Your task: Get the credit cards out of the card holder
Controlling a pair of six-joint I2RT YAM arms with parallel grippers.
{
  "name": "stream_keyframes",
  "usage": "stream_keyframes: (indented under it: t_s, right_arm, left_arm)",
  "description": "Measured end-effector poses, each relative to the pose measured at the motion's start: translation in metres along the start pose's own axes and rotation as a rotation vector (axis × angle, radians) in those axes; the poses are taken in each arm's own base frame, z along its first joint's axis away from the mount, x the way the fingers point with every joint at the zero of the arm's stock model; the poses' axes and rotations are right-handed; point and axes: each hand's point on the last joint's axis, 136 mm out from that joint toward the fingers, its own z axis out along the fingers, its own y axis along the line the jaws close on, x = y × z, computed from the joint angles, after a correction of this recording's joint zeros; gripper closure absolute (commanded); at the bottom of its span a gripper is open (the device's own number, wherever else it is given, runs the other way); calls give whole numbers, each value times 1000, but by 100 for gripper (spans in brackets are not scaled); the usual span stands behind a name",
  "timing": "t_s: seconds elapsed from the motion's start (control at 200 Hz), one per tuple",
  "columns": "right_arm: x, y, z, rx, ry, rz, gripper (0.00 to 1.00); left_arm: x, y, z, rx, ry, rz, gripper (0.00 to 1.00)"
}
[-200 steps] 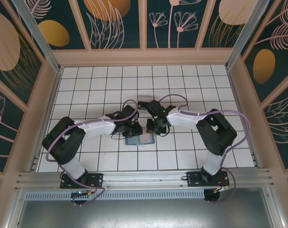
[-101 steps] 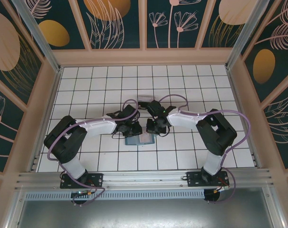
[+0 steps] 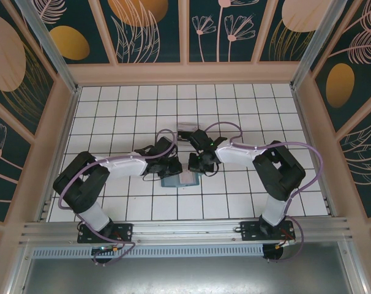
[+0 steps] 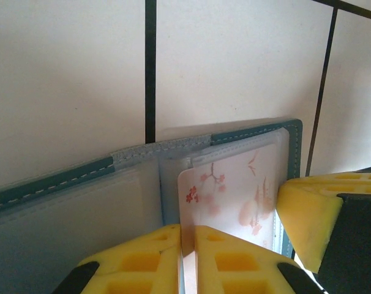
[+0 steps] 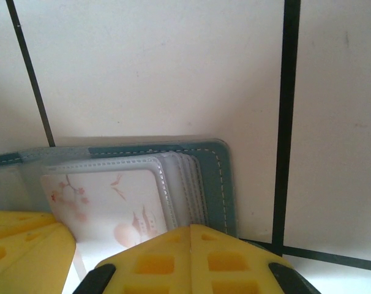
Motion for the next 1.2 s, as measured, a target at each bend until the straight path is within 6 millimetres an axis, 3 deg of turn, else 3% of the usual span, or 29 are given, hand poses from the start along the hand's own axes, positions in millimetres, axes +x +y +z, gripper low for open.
stream_keyframes:
  t_s: [0.375,0.51,0.736,0.981,1.201]
  right_arm:
    - [0,0,0,-4,-4,2,93]
    - [0,0,0,-4,-4,2,88]
    - [0,0,0,-4,-4,4,88]
    - [2,3,-4,-9,-9,3,71]
    - [4,4,-10,-5,-14,9,65]
  left_arm:
    - [-2,-5,-12,42,-32,-7,93]
    - [1,-1,-15,37,-38,-8,93]
    - [6,7,-17,28,-36,-10,94]
    - [5,4,-17,41,-43,-14,94]
    - [4,6,-10,30,-35,-20,94]
